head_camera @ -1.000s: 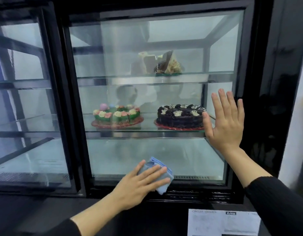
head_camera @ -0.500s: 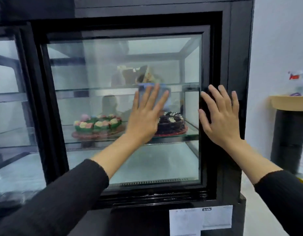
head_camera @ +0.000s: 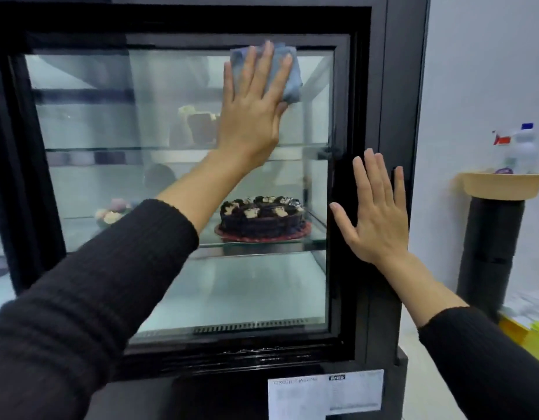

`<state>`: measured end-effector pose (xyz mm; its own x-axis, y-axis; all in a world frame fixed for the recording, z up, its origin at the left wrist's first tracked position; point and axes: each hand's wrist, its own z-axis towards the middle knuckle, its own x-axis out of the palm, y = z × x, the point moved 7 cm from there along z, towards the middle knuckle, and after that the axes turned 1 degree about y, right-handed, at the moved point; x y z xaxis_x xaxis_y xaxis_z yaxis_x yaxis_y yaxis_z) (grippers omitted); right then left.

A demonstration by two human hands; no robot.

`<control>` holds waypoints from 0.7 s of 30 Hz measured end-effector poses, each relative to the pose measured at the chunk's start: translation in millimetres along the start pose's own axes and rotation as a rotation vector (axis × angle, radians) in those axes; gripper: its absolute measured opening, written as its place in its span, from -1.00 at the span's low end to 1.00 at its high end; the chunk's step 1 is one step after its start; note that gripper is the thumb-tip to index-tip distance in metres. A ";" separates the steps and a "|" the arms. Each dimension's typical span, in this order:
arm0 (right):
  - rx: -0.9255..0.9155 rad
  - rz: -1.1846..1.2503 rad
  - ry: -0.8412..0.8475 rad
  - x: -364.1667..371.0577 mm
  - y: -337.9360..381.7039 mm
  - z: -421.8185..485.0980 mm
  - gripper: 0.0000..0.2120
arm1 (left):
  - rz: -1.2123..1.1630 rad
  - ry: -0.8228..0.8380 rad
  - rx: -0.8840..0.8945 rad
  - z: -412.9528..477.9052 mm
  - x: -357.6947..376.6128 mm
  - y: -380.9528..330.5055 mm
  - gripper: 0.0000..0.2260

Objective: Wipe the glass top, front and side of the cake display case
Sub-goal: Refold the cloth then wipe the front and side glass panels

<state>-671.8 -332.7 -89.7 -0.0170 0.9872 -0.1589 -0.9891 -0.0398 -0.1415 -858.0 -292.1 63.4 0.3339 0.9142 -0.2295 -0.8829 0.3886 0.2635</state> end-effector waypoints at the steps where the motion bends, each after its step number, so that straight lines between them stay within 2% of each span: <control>1: 0.008 0.002 0.006 0.5 -0.4 -0.5 -0.31 | -0.016 -0.008 0.004 -15.2 4.6 -10.3 -0.51; 4: 0.009 0.009 -0.010 0.1 -1.8 -1.4 -0.32 | -0.050 0.021 0.170 -110.0 30.0 -51.7 -0.47; 7: -0.002 0.020 -0.009 0.5 -1.1 -2.1 -0.34 | 0.002 0.213 0.578 -219.4 54.4 -88.6 -0.38; 9: -0.006 0.036 -0.020 0.3 -1.4 -2.7 -0.36 | 0.048 0.293 0.742 -222.3 59.2 -83.0 -0.39; 11: -0.007 0.051 -0.017 -0.5 -0.6 -4.5 -0.39 | 0.074 0.236 0.668 -171.0 49.6 -70.0 -0.47; 14: 0.017 0.083 0.002 -1.5 -1.8 -6.6 -0.43 | 0.021 0.125 0.216 -79.9 24.7 -38.4 -0.52; 16: 0.032 0.110 0.010 -2.2 -1.9 -6.7 -0.45 | -0.009 0.108 0.045 -65.3 21.4 -31.9 -0.53; 18: 0.062 0.148 0.019 -3.1 -1.7 -11.8 -0.47 | -0.039 0.092 0.053 -86.4 27.4 -43.6 -0.54; 21: 0.138 0.270 0.051 -4.8 9.4 -47.7 -0.48 | -0.084 0.108 0.187 -167.2 42.8 -73.7 -0.51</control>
<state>-674.0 -345.1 -136.9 -0.2781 0.9344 -0.2224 -0.9604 -0.2748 0.0465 -833.8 -300.8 -122.6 0.3572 0.8642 -0.3545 -0.7739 0.4863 0.4057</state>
